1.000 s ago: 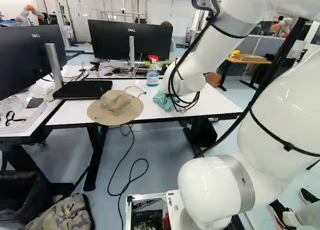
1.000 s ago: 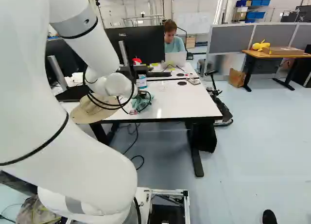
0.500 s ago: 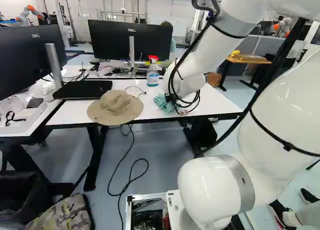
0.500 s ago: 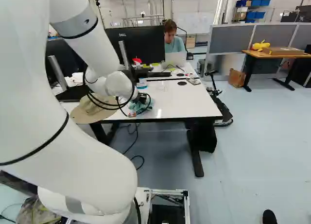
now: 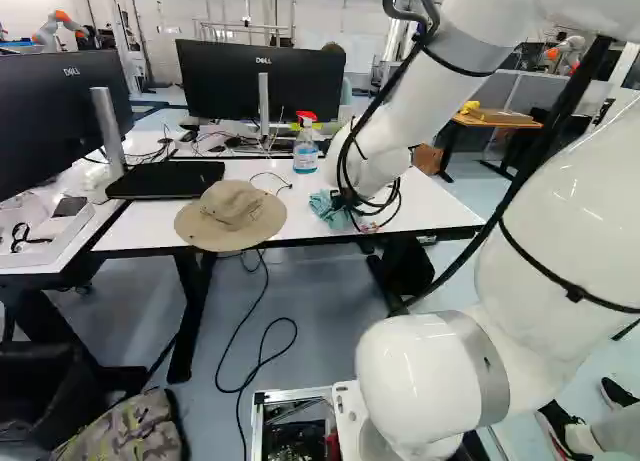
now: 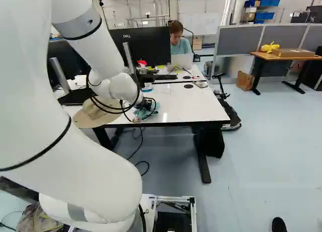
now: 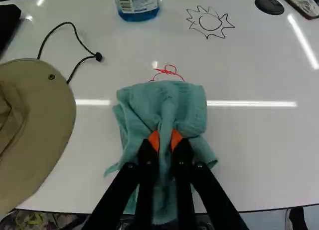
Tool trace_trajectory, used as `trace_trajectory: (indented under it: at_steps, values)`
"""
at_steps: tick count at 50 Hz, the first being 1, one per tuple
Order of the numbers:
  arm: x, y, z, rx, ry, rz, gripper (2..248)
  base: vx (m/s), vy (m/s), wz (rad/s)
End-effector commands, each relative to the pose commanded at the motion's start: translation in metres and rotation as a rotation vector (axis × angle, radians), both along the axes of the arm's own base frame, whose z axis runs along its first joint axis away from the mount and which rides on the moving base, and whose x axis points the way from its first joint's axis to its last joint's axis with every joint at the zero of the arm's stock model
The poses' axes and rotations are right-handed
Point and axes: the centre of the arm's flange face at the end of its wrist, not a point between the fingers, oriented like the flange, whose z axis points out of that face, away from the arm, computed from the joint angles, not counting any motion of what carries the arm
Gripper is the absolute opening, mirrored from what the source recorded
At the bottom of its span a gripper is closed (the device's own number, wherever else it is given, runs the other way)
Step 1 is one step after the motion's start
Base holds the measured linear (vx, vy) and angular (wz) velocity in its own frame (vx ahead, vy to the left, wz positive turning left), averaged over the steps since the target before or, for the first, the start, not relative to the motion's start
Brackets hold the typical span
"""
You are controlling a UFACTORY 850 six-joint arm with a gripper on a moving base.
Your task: Clean the table with the green towel
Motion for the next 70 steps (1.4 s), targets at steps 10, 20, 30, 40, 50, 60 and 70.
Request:
trace_trajectory:
  at_steps: [10,20,30,40,50,60,70]
  values:
    - [0.007,-0.014,0.000,0.000,0.001,-0.035,46,0.000,0.000,0.000]
    - [0.014,-0.029,0.001,0.000,0.001,-0.074,46,0.000,0.000,0.000]
    - [0.023,-0.044,0.001,0.000,0.001,-0.110,46,0.000,0.000,0.000]
    - [0.040,-0.052,0.001,0.000,0.000,-0.125,46,0.000,0.000,0.000]
    - [0.060,-0.054,0.001,0.000,-0.003,-0.125,46,0.000,0.000,0.000]
    - [0.080,-0.053,0.001,0.000,-0.007,-0.118,46,0.000,0.000,0.000]
    - [0.100,-0.046,0.001,0.000,-0.012,-0.101,46,0.000,0.000,0.000]
